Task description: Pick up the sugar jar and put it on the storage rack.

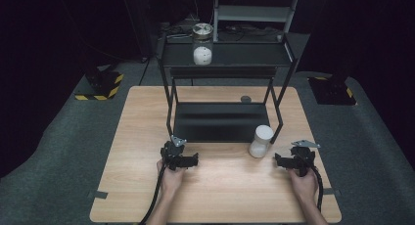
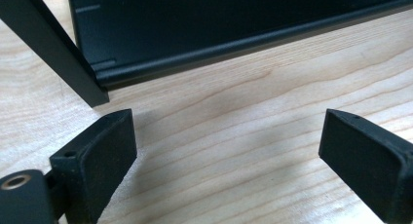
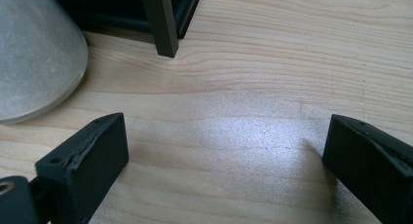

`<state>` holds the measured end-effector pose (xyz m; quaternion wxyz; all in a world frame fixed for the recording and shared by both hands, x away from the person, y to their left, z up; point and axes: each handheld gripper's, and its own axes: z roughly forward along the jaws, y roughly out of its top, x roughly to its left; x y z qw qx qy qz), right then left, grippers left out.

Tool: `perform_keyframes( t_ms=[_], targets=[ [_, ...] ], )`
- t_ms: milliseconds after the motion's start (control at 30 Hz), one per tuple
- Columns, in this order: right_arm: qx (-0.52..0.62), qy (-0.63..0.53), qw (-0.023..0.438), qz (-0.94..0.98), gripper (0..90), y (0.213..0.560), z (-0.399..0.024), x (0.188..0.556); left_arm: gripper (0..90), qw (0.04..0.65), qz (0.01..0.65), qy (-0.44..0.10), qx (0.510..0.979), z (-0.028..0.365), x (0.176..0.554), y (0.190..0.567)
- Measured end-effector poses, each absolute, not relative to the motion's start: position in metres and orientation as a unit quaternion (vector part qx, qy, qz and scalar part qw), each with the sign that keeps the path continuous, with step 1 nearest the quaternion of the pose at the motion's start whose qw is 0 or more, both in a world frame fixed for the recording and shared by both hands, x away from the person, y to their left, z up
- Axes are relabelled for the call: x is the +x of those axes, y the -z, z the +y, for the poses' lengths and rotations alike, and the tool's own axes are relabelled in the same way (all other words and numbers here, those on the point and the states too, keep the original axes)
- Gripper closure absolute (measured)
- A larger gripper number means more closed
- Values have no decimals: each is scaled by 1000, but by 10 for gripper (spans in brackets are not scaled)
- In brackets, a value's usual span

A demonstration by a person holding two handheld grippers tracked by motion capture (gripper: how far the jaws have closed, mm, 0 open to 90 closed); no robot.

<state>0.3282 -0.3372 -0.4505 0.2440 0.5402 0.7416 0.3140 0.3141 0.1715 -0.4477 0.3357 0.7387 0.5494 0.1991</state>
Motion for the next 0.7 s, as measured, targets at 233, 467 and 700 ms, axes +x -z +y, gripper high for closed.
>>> perform_keyframes(
  t_ms=[233,467,700],
  targets=[
    [540,-314,244,742,19,450,-337,328,68,330,550,-215,737,164,311,453],
    [540,-314,244,742,19,451,-337,328,68,325,538,-235,742,158,305,458],
    [540,-314,244,742,19,451,-337,328,68,324,538,-235,742,158,305,458]
  ],
)
